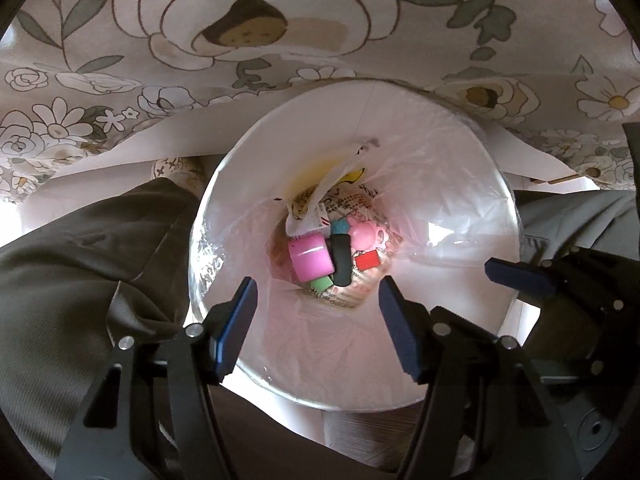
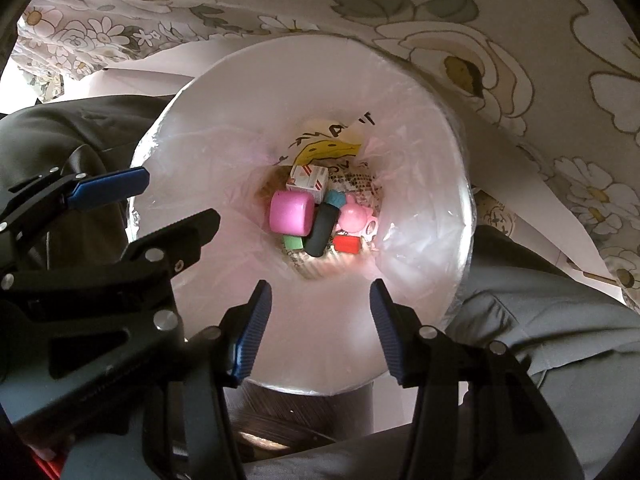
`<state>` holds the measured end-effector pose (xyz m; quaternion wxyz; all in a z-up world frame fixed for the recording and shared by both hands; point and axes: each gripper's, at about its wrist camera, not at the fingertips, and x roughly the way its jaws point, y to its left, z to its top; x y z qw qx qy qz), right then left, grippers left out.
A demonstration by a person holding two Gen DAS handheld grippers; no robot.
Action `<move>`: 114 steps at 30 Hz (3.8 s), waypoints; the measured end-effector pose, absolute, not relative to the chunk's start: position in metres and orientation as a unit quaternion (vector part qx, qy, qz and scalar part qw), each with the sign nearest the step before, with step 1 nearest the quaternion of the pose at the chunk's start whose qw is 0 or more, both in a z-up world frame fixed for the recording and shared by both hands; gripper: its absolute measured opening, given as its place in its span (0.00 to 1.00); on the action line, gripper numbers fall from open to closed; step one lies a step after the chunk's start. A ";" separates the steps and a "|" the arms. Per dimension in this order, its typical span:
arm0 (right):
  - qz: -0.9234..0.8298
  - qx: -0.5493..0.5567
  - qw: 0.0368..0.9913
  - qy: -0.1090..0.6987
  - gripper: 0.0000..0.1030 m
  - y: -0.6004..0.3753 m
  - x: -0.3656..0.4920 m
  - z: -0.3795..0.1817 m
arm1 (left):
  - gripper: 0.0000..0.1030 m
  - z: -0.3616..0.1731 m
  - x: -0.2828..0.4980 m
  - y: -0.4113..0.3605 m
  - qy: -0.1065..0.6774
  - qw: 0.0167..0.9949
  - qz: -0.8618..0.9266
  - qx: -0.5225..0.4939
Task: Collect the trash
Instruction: 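Open left tool to drop the pink cube while right tool drops the red block, then raise both open tools from the bin toward the bed, then grasp the green block with left tool while right tool grasps the clear cup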
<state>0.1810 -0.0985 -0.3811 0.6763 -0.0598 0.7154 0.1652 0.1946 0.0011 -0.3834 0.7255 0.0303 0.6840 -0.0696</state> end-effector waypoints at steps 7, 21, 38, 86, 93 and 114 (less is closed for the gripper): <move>0.165 -0.061 0.679 0.712 0.52 -0.099 0.180 -0.375 | 0.61 -0.381 0.194 0.001 0.681 0.728 -0.069 0.033; 0.167 -0.072 0.698 0.693 0.53 -0.098 0.173 -0.355 | 0.61 -0.365 0.188 0.006 0.662 0.745 -0.068 0.043; 0.181 -0.072 0.736 0.648 0.56 -0.109 0.154 -0.291 | 0.61 -0.296 0.169 0.015 0.596 0.798 -0.064 0.065; 0.211 -0.045 0.893 0.395 0.75 -0.139 0.374 0.020 | 0.77 0.017 0.464 0.058 0.353 0.921 -0.057 0.154; 0.196 -0.040 0.894 0.401 0.79 -0.129 0.482 0.010 | 0.77 -0.003 0.587 0.054 0.352 0.913 -0.085 0.189; 0.137 0.032 0.862 0.487 0.79 -0.098 0.748 -0.085 | 0.77 -0.094 0.881 0.046 0.387 0.853 -0.216 0.275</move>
